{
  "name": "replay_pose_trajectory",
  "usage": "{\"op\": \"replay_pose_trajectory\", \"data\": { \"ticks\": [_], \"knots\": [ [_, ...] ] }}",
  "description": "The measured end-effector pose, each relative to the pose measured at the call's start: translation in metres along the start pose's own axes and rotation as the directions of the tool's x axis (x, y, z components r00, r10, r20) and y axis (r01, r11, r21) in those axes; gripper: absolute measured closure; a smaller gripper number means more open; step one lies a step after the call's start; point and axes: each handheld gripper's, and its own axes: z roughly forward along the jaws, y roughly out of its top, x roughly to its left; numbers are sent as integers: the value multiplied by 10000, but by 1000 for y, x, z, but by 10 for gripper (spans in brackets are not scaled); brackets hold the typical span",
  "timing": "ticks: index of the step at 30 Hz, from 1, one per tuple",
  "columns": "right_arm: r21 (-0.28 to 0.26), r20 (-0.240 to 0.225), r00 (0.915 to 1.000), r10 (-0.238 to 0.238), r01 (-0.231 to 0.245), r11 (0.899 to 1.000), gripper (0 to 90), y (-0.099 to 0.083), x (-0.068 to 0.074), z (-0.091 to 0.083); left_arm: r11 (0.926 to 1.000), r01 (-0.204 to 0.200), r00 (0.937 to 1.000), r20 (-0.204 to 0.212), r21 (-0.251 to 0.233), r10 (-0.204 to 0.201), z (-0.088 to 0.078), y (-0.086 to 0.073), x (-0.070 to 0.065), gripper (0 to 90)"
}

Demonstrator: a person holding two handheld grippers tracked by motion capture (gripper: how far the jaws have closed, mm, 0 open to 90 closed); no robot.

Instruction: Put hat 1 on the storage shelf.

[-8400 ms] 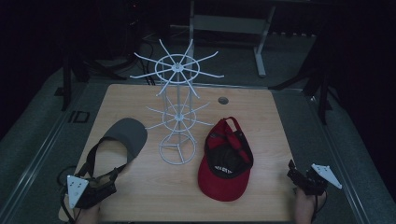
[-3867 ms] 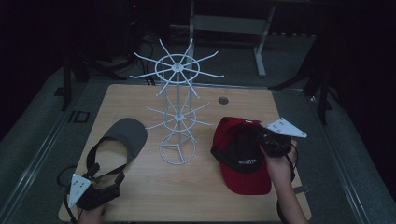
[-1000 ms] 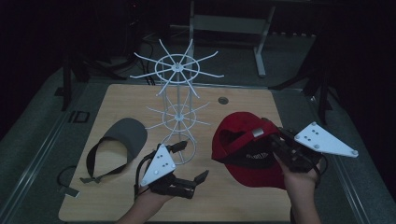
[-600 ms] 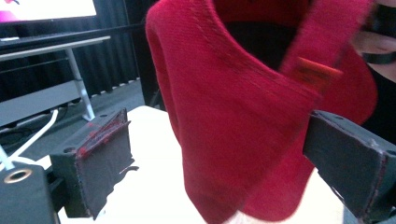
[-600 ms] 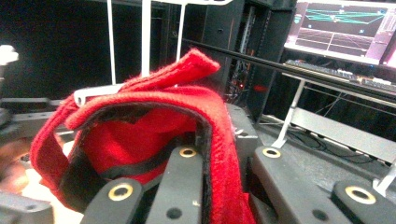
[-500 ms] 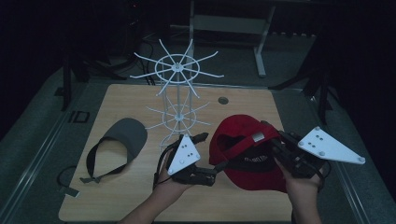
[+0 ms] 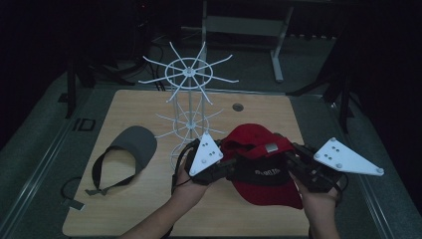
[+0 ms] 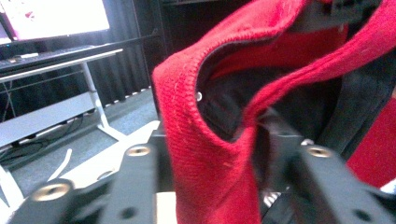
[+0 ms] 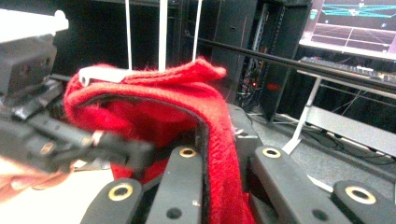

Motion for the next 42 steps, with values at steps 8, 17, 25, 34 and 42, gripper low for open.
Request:
{"op": "replay_pose_trajectory", "data": {
  "ticks": [8, 17, 25, 34, 42],
  "knots": [
    [153, -5, 9995, 309, -308, 9994, 859, -14, -1, -4, 10000, -65, 9998, -163, 43, 66, -1, 6, 0, 820],
    [96, -30, 9978, 670, -669, 9977, 858, -29, 0, -8, 9997, -254, 9993, -281, 45, 255, 2, 17, -4, 840],
    [178, -295, 9956, 891, -886, 9959, 852, -42, 2, -12, 9986, -510, 9980, -361, 99, 513, 5, 24, -8, 846],
    [347, -587, 9936, 969, -950, 9949, 787, -52, 7, -16, 9991, -420, 9988, -239, -97, 418, 7, 25, -10, 847],
    [644, -1083, 9930, 462, -394, 9971, 583, -53, 17, -23, 9990, -210, 9997, 80, -397, 213, 4, 28, -9, 846]
  ]
}}
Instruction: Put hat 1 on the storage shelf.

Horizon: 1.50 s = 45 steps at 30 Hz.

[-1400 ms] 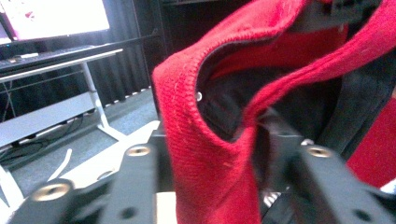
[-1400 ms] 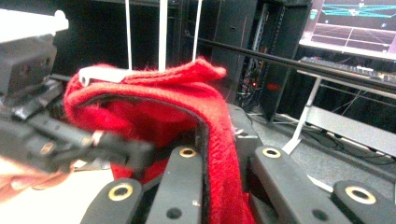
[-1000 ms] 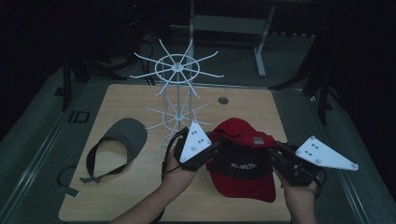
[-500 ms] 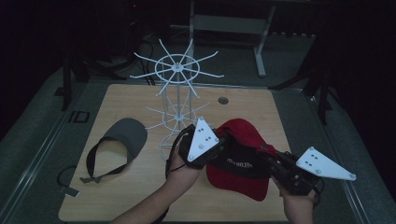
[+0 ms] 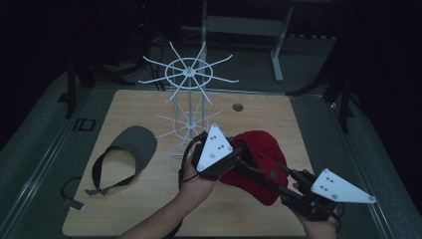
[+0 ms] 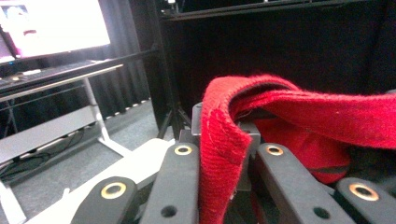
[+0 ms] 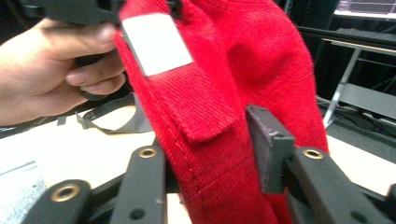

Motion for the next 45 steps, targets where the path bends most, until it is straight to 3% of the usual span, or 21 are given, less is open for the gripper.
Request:
{"op": "replay_pose_trajectory", "data": {
  "ticks": [5, 7, 8, 10, 12, 14, 17, 18, 20, 21, 22, 24, 25, 28, 29, 32, 33, 35, 38, 42, 45],
  "knots": [
    [10, -452, 9989, -112, 112, 9999, 491, 0, 2, -4, 10000, 70, 10000, 56, 33, -70, 1, -1, 3, 846],
    [-104, -433, 9989, -154, 150, 9998, 445, 1, 3, -6, 10000, 29, 10000, 68, 69, -30, 1, -3, 4, 845],
    [-236, -831, 9965, -88, 69, 9997, 432, 2, 2, -7, 9999, -4, 10000, 38, 123, 3, 1, -4, 4, 845],
    [-236, -831, 9965, -88, 69, 9997, 432, 2, 2, -7, 9999, 46, 9999, 132, 131, -47, 1, -4, 5, 845],
    [-684, -910, 9958, -34, -28, 9977, 392, 4, 0, -12, 9999, 17, 9993, 360, 100, -21, -1, -7, 6, 845],
    [-785, -954, 9953, -168, 93, 9969, 370, 7, -1, -14, 10000, -26, 9991, 428, 60, 23, -2, -9, 8, 844],
    [-993, -1099, 9938, -189, 80, 9950, 374, 10, -3, -17, 10000, 41, 9976, 693, -58, -37, -4, -11, 10, 844],
    [-965, -937, 9949, -368, 277, 9949, 390, 12, -3, -17, 10000, 46, 9971, 756, -79, -40, -5, -11, 11, 844],
    [-672, -716, 9949, -705, 657, 9956, 420, 16, -8, -15, 9993, 104, 9894, 1454, -346, -53, -8, -14, 15, 843],
    [-672, -716, 9949, -705, 657, 9956, 420, 16, -8, -15, 9993, 104, 9894, 1454, -346, -53, -8, -14, 15, 843],
    [-462, -720, 9939, -838, 806, 9957, 443, 18, -13, -11, 9989, 115, 9798, 2000, -449, -23, -9, -14, 17, 843],
    [-292, -744, 9925, -970, 950, 9950, 457, 21, -16, -7, 9988, -57, 9723, 2331, -484, 169, -11, -15, 16, 842],
    [-292, -744, 9925, -970, 950, 9950, 457, 21, -16, -7, 9985, -119, 9603, 2776, -540, 265, -11, -16, 17, 842],
    [-230, -900, 9904, -1053, 1037, 9943, 465, 24, -18, -4, 9985, -360, 9557, 2908, -406, 463, -11, -17, 14, 842],
    [-118, -1239, 9842, -1265, 1260, 9920, 490, 27, -17, 0, 9981, -512, 9442, 3240, -333, 593, -12, -18, 12, 842],
    [138, -1703, 9754, -1401, 1445, 9894, 489, 28, -16, 5, 9982, -518, 9391, 3384, -313, 593, -12, -19, 11, 841],
    [237, -1778, 9723, -1515, 1582, 9871, 487, 27, -15, 6, 9985, -432, 9302, 3633, -329, 522, -12, -19, 10, 841],
    [342, -2026, 9661, -1598, 1700, 9848, 485, 25, -14, 8, 9987, -396, 9236, 3802, -326, 490, -14, -19, 10, 841],
    [328, -2404, 9541, -1788, 1921, 9808, 499, 23, -12, 9, 9988, -314, 9182, 3937, -384, 439, -16, -18, 12, 841],
    [367, -2549, 9443, -2082, 2246, 9737, 587, 23, -9, 9, 9992, -200, 9247, 3794, -357, 321, -16, -17, 17, 840],
    [413, -2663, 9364, -2286, 2480, 9679, 686, 25, -7, 10, 9994, -30, 9224, 3859, -348, 162, -16, -18, 21, 840]
  ]
}}
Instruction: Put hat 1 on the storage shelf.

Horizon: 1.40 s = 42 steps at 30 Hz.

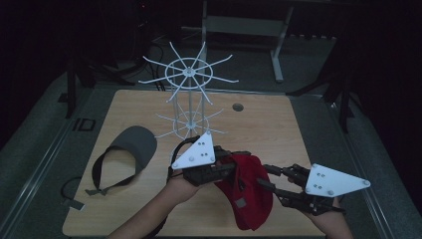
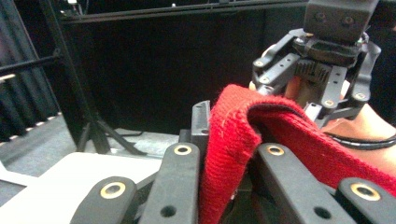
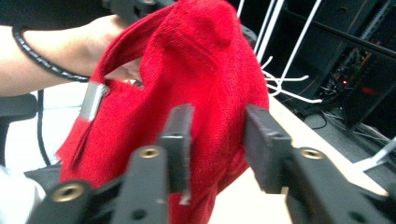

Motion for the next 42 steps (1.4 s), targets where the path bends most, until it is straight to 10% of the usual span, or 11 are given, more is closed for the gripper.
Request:
{"op": "replay_pose_trajectory", "data": {
  "ticks": [4, 20, 29, 42],
  "knots": [
    [52, 179, 9998, -111, 110, 9999, 879, 1, -1, 2, 9998, -176, 9998, -63, -14, 176, -1, -1, -1, 840],
    [-727, 961, 9862, 1351, -1284, 9890, 891, 6, -10, -7, 9999, -52, 9992, 397, 105, 48, -3, -3, 1, 744],
    [-939, 1424, 9766, 1613, -1489, 9844, 891, 8, -14, -14, 9998, -158, 9980, -614, 95, 163, -16, -5, -1, 521],
    [-925, 1350, 9776, 1616, -1499, 9844, 890, 11, -13, -12, 9994, -315, 9901, -1371, -149, 292, -38, -10, -7, 483]
  ]
}}
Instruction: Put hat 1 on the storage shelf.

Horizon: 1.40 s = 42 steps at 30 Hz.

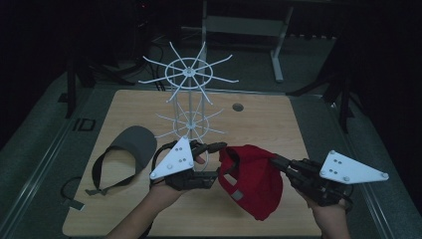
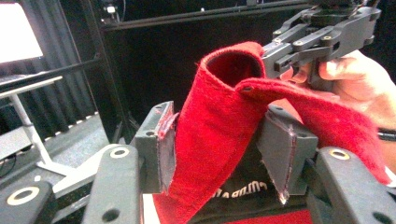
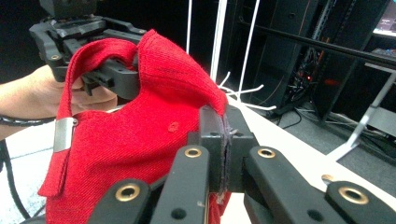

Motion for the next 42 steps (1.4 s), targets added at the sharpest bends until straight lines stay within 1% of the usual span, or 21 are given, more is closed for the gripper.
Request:
{"op": "replay_pose_trajectory", "data": {
  "ticks": [3, 4, 5, 7, 8, 9, 11, 13, 14, 17, 18, 19, 21, 23, 26, 27, 28, 30, 34, 39, 42],
  "knots": [
    [-15, -33, 10000, 21, -21, 10000, 890, 1, 1, 0, 9999, 44, 9995, -319, -118, -48, -6, -2, 0, 481],
    [-79, -1, 10000, 63, -63, 9999, 891, 2, 0, -1, 9995, 217, 9982, -559, -217, -229, -11, -4, 3, 484],
    [-153, -16, 9999, 108, -108, 9998, 890, 2, 0, -2, 9995, 217, 9982, -559, -217, -229, -11, -4, 3, 492],
    [-180, -40, 9999, 147, -148, 9997, 891, 2, -1, -4, 9989, 420, 9941, -995, -227, -441, -17, -6, 8, 501],
    [-205, 90, 9998, 167, -165, 9997, 890, 3, -1, -5, 9986, 486, 9927, -1096, -217, -507, -18, -6, 9, 506],
    [-205, 90, 9998, 167, -165, 9997, 890, 3, -1, -5, 9983, 568, 9897, -1308, -157, -584, -19, -7, 11, 506],
    [-248, 80, 9997, 244, -242, 9994, 890, 4, -3, -6, 9969, 774, 9781, -1926, -142, -787, -22, -8, 15, 510],
    [-269, 367, 9987, 362, -352, 9990, 891, 5, -5, -6, 9953, 955, 9704, -2211, -188, -973, -24, -10, 17, 509],
    [-354, 520, 9972, 533, -515, 9980, 891, 6, -8, -7, 9941, 1045, 9682, -2257, -287, -1083, -26, -12, 19, 509],
    [-420, 651, 9958, 638, -612, 9972, 891, 7, -11, -9, 9923, 1187, 9646, -2331, -347, -1235, -31, -19, 19, 505],
    [-486, 737, 9948, 705, -670, 9966, 891, 8, -13, -10, 9914, 1250, 9658, -2241, -382, -1304, -32, -21, 19, 502],
    [-586, 904, 9929, 775, -724, 9957, 891, 11, -16, -13, 9913, 1279, 9646, -2284, -310, -1316, -33, -25, 18, 495],
    [-647, 959, 9921, 810, -750, 9951, 890, 12, -17, -14, 9909, 1302, 9672, -2158, -330, -1343, -36, -30, 16, 482],
    [-848, 1239, 9886, 854, -752, 9936, 890, 17, -21, -17, 9904, 1353, 9676, -2117, -268, -1379, -38, -36, 13, 482],
    [-935, 1353, 9870, 863, -740, 9929, 891, 19, -23, -18, 9896, 1429, 9691, -2004, -184, -1437, -40, -42, 10, 482],
    [-989, 1430, 9857, 896, -759, 9922, 891, 22, -25, -18, 9894, 1451, 9715, -1886, -58, -1436, -42, -50, 8, 482],
    [-1116, 1623, 9822, 947, -771, 9908, 890, 26, -31, -19, 9881, 1540, 9711, -1852, 47, -1505, -43, -55, 6, 482],
    [-1254, 1743, 9793, 1025, -811, 9888, 891, 32, -36, -19, 9871, 1595, 9725, -1739, 135, -1548, -45, -61, 5, 482],
    [-1453, 1903, 9752, 1128, -857, 9857, 891, 41, -43, -18, 9833, 1805, 9717, -1594, 252, -1743, -50, -78, 3, 483],
    [-1709, 2334, 9654, 1167, -774, 9822, 890, 54, -51, -16, 9830, 1781, 9727, -1594, 451, -1689, -55, -96, 0, 484],
    [-1801, 2570, 9597, 1135, -678, 9813, 891, 62, -55, -13, 9794, 1896, 9709, -1619, 691, -1765, -58, -110, -2, 484]
  ]
}}
